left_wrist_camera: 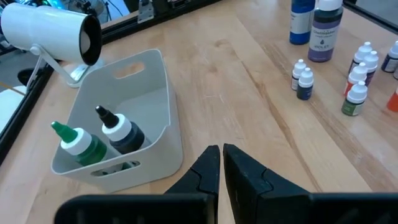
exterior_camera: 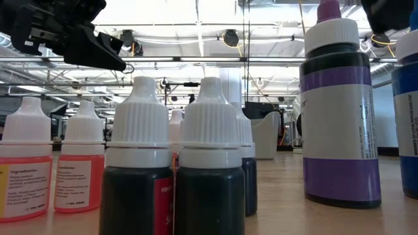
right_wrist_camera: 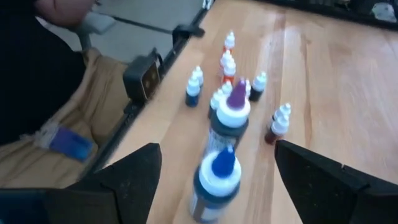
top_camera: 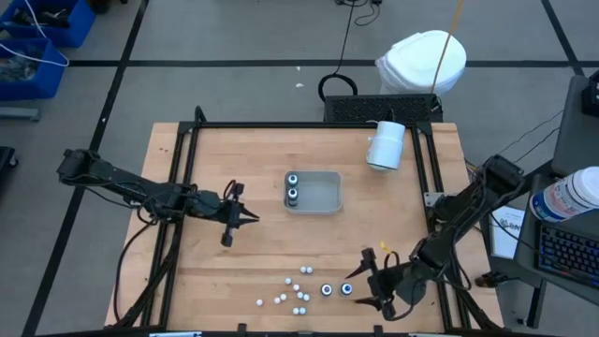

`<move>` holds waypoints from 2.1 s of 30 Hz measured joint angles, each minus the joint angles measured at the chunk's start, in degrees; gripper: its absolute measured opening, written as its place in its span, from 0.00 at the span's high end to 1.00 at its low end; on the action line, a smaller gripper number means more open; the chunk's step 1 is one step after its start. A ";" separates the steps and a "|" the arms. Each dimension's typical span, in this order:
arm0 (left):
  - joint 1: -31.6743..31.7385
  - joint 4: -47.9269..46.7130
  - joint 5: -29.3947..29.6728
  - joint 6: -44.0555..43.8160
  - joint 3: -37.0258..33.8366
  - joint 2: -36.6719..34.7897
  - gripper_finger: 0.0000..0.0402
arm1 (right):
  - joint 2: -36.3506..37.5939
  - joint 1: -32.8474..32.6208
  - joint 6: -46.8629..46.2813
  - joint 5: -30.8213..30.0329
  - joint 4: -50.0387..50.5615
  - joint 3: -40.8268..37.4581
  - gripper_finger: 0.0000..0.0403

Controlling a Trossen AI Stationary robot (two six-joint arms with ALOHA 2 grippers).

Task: Pick & Place food coloring
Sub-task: Put the large blue food coloring bottle into the gray bin

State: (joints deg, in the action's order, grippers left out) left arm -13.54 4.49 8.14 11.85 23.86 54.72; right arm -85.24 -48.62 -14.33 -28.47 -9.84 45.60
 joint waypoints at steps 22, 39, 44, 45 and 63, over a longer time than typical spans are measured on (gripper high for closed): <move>0.00 -0.03 -0.05 -1.61 0.00 0.02 0.92 | -4.46 2.81 0.01 6.20 -26.26 -10.94 0.27; 0.00 -0.07 -0.09 -1.83 0.00 0.02 0.92 | -10.00 5.09 0.16 6.21 -27.87 -9.66 0.27; 0.00 -0.07 -0.09 -1.83 0.00 0.02 0.92 | -10.07 5.41 0.22 6.24 -27.72 -9.66 0.28; 0.00 -0.07 -0.09 -1.83 0.00 0.02 0.92 | -10.07 5.44 0.22 6.25 -27.67 -9.66 0.28; 0.00 -0.06 -0.07 -1.83 0.00 0.02 0.92 | -10.05 5.74 0.70 9.22 -28.07 -9.66 0.66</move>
State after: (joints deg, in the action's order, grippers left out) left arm -13.54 4.43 8.08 10.02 23.86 54.74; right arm -95.29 -42.87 -13.63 -19.25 -37.91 35.94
